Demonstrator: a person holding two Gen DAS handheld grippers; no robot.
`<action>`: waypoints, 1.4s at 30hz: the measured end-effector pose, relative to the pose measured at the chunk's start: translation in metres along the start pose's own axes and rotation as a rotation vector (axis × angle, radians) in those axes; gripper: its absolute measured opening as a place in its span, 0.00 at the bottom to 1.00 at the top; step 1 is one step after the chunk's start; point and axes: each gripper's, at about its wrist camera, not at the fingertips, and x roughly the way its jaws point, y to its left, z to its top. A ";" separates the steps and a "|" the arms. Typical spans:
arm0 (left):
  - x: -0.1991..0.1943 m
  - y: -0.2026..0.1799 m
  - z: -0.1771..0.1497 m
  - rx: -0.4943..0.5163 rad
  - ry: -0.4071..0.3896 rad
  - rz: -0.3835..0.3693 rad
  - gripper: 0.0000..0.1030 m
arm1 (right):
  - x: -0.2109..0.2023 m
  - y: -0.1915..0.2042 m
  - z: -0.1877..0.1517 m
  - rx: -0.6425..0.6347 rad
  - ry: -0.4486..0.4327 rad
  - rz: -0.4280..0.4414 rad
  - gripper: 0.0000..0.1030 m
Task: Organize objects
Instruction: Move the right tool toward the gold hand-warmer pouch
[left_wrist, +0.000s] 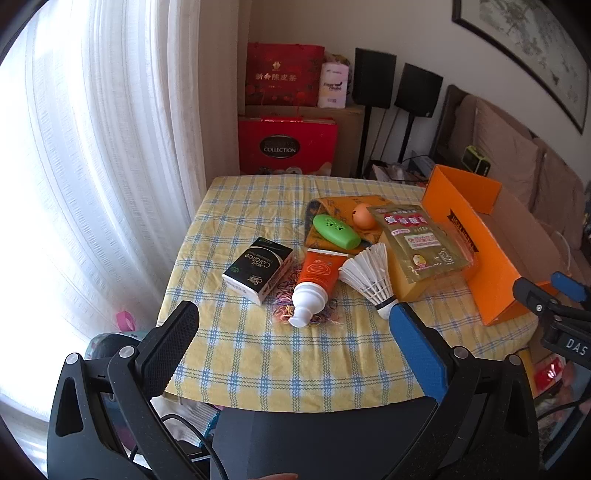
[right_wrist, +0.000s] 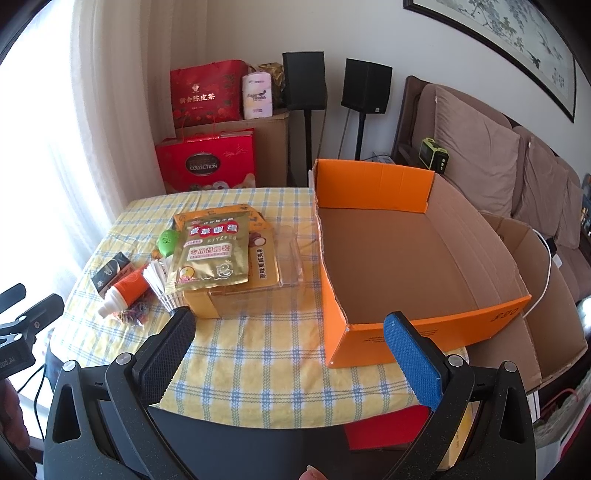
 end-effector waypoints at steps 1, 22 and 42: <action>0.000 0.001 0.000 -0.003 0.002 -0.011 1.00 | 0.000 0.000 0.000 0.000 0.002 0.001 1.00; 0.022 0.024 0.026 -0.042 0.005 -0.173 1.00 | 0.029 0.011 0.028 -0.091 0.029 0.140 0.99; 0.102 -0.030 0.053 -0.066 0.163 -0.426 0.68 | 0.094 0.012 0.049 -0.037 0.165 0.261 0.45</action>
